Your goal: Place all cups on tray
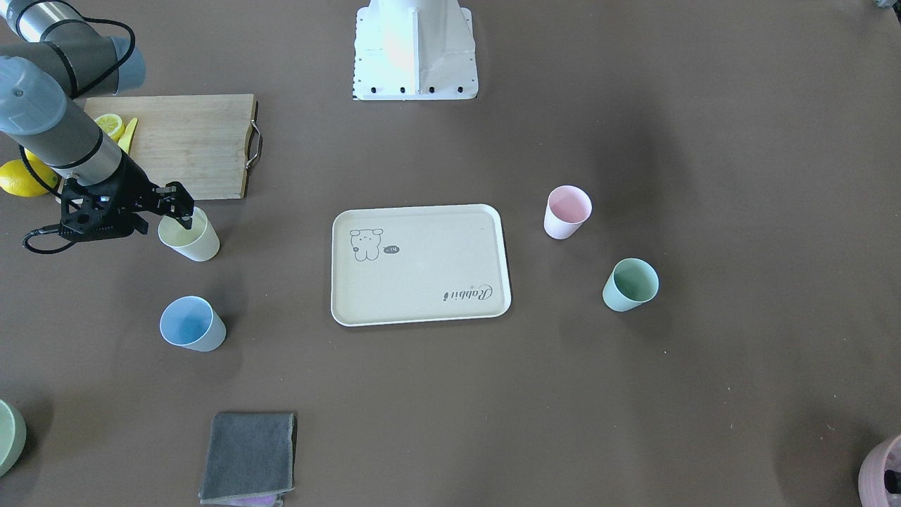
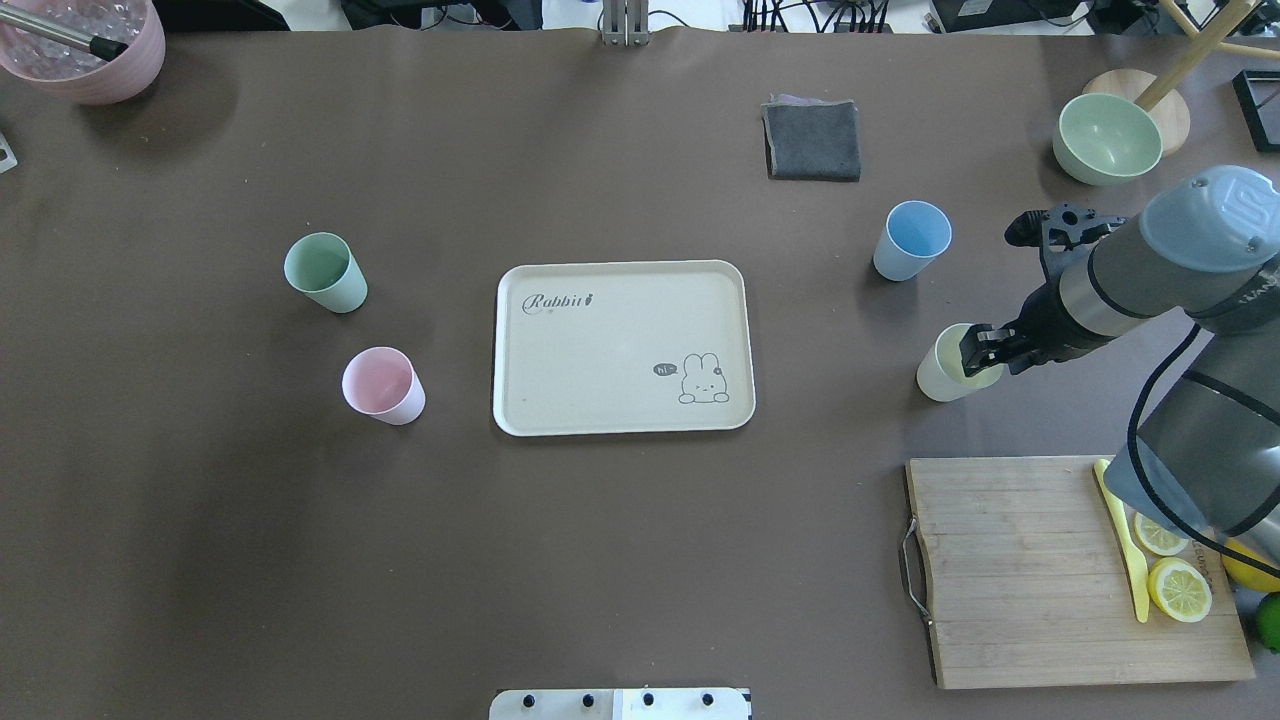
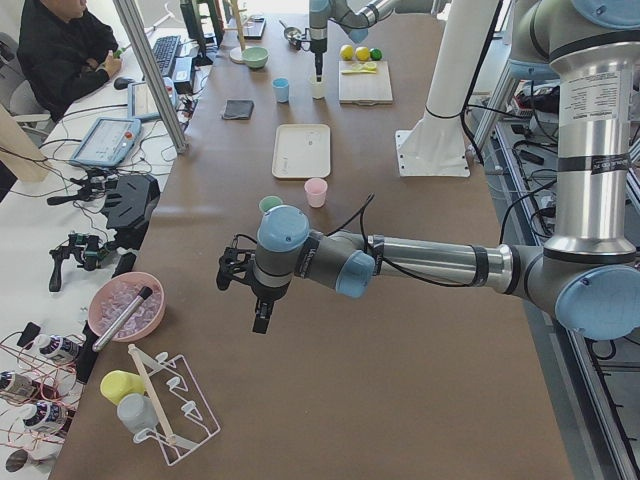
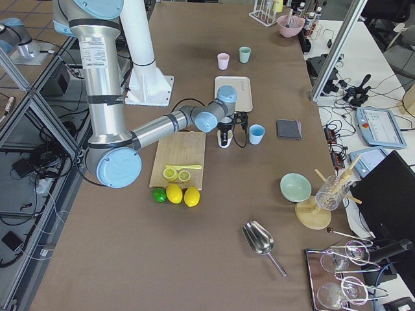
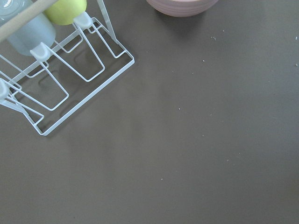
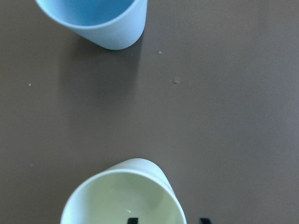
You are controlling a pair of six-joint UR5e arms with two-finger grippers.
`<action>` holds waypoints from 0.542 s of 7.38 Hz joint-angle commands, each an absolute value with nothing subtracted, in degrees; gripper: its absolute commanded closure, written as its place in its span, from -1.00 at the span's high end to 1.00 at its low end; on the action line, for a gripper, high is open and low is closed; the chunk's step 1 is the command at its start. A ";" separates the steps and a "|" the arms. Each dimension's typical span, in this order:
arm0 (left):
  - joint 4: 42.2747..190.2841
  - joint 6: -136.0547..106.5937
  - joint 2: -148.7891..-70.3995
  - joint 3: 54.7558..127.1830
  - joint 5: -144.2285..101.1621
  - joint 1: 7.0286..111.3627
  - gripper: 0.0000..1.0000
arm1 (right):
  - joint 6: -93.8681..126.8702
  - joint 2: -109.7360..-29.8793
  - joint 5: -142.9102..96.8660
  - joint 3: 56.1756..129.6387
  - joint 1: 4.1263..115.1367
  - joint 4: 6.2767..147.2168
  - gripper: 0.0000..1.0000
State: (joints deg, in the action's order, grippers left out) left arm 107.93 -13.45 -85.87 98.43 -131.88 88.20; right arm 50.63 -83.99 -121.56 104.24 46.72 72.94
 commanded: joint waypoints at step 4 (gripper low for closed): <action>107.84 -13.45 -86.22 98.26 -131.84 88.15 0.96 | 50.97 -82.62 -123.13 109.41 47.72 73.65 -1.00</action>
